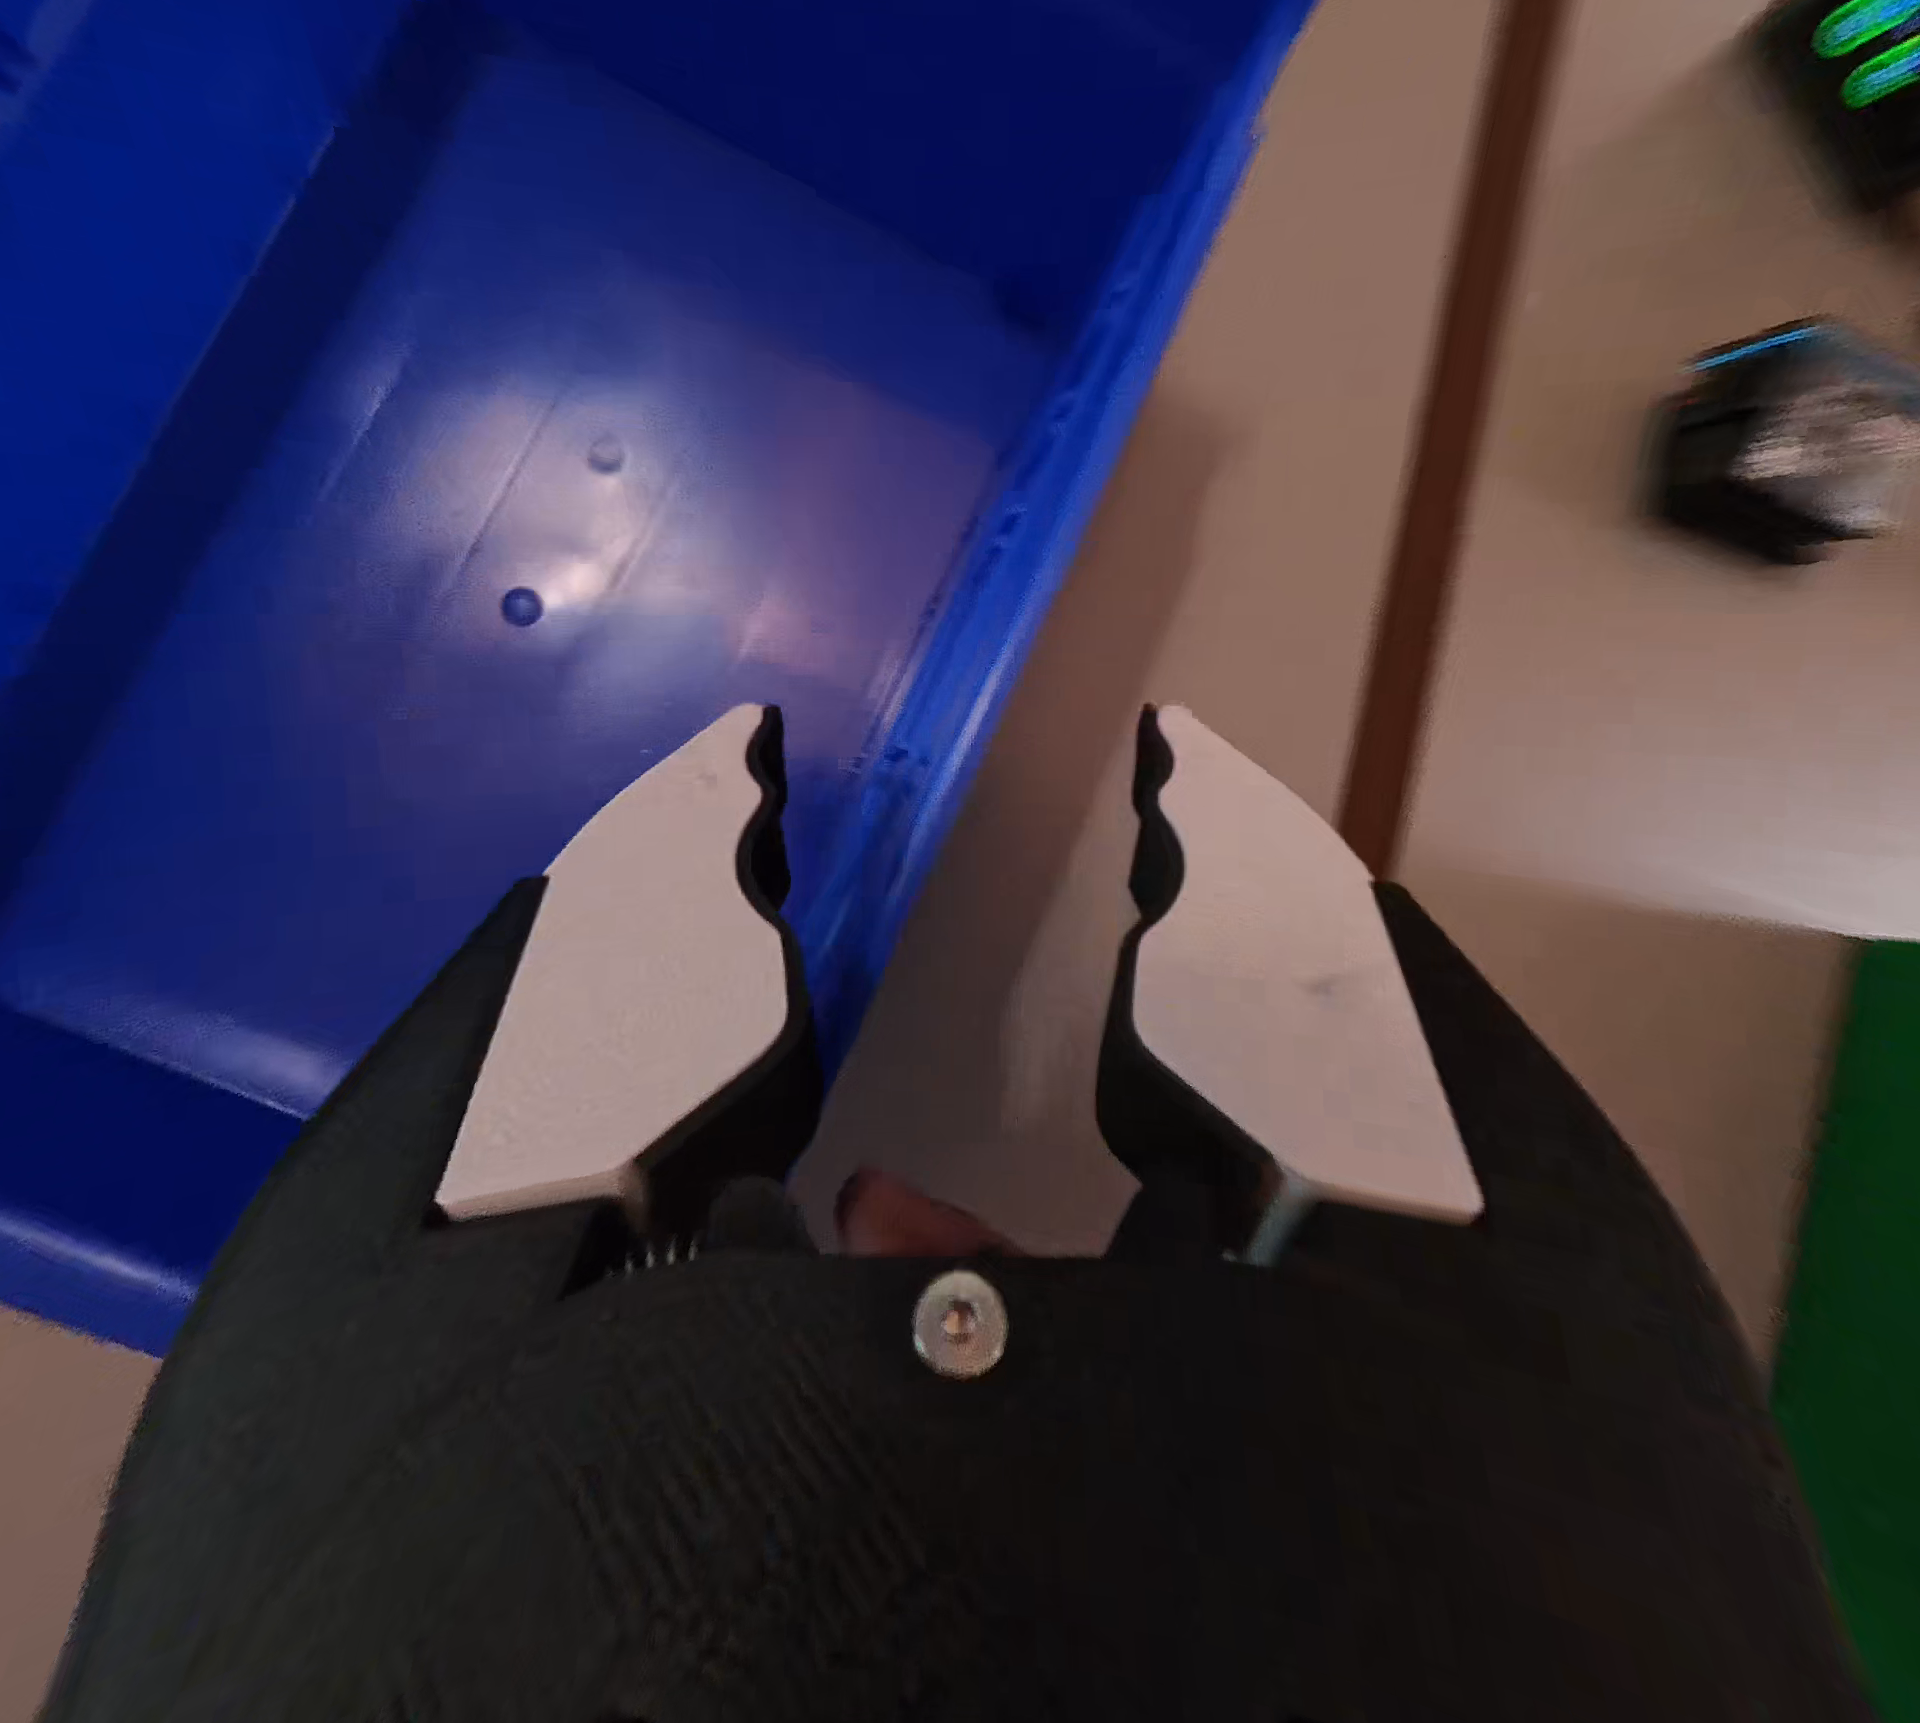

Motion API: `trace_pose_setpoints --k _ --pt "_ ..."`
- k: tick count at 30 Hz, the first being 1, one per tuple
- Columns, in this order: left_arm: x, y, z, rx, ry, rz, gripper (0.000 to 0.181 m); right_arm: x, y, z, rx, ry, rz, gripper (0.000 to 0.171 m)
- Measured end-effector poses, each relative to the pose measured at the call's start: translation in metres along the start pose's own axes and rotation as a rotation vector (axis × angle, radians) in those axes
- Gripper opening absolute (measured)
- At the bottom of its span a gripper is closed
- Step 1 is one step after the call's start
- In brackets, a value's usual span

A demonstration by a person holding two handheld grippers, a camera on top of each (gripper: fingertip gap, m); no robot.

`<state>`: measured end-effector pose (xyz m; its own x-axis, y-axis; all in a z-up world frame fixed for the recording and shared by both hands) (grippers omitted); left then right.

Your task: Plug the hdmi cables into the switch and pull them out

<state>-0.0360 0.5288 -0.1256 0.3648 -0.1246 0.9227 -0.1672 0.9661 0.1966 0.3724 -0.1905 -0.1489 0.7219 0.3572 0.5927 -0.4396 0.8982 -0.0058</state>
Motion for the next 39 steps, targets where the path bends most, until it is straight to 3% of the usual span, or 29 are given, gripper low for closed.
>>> trace_pose_setpoints --k 1,4,8,11,14,17,21,29,33,39 --pt "0.013 0.002 0.002 -0.018 0.000 0.015 0.029 0.002 0.000 0.014 -0.058 -0.061 0.022 0.071" --pt "0.052 0.002 -0.005 -0.138 0.044 0.072 0.033 0.003 0.013 0.055 -0.190 -0.231 0.079 0.077" --pt "0.093 -0.012 -0.041 -0.358 0.167 0.076 0.057 -0.005 0.082 0.088 0.003 -0.431 0.161 0.083" --pt "0.107 -0.022 -0.079 -0.447 0.353 0.043 0.070 -0.017 0.125 0.093 0.113 -0.503 0.253 0.085" --pt "0.107 -0.033 -0.115 -0.468 0.575 -0.025 0.080 -0.019 0.142 0.088 0.076 -0.512 0.347 0.084" --pt "0.090 -0.045 -0.142 -0.474 0.821 -0.060 0.074 -0.018 0.148 0.088 -0.046 -0.526 0.434 0.089" --pt "0.063 -0.044 -0.163 -0.407 1.067 0.086 0.077 -0.020 0.149 0.083 -0.085 -0.518 0.516 0.089" --pt "0.051 -0.037 -0.172 -0.343 1.066 0.399 0.063 -0.018 0.138 0.086 -0.088 -0.534 0.518 0.089" --pt "0.053 -0.056 -0.176 -0.412 1.095 0.298 0.074 -0.020 0.124 0.086 -0.206 -0.498 0.559 0.089" --pt "0.057 -0.081 -0.195 -0.404 1.191 0.129 0.069 -0.022 0.126 0.087 -0.164 -0.503 0.556 0.089"
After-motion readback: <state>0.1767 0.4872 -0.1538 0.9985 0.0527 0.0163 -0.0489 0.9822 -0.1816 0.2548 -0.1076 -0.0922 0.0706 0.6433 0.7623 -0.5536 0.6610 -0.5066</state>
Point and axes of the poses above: each gripper's, where its closed fingertips meet, z back along the fingers, x out of its top, y = z × x across the jaws, the point moved 5 cm from there along z, back along the fingers, and after that the axes turned 13 degrees about -z, right-handed, at the moved point
